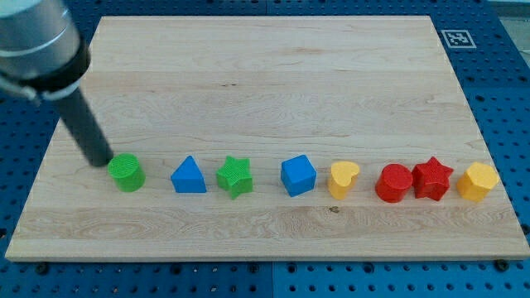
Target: Move green circle towards top center
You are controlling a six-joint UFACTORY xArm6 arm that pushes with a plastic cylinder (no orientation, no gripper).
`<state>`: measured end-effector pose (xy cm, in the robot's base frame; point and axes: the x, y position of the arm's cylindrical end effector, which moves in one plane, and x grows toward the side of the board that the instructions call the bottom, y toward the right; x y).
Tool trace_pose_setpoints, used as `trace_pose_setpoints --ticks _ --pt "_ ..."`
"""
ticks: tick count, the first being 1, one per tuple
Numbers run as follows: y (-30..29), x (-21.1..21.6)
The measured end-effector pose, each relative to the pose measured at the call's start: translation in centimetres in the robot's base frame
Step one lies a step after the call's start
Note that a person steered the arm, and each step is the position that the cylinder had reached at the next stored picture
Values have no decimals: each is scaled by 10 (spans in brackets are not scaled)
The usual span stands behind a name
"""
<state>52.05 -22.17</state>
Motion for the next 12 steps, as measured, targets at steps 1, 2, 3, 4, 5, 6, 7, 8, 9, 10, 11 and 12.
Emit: trace_pose_setpoints --ticks 1,2,3,4,5,6,7,8,9,10,11,12 --pt "40 38" --pt "89 31" --pt "72 16" --pt "46 44" --pt "32 47" --pt "28 18" --pt "28 -6" --pt "28 -27" --pt "24 -46" --pt "33 -70" --pt "53 -100" --pt "74 -132"
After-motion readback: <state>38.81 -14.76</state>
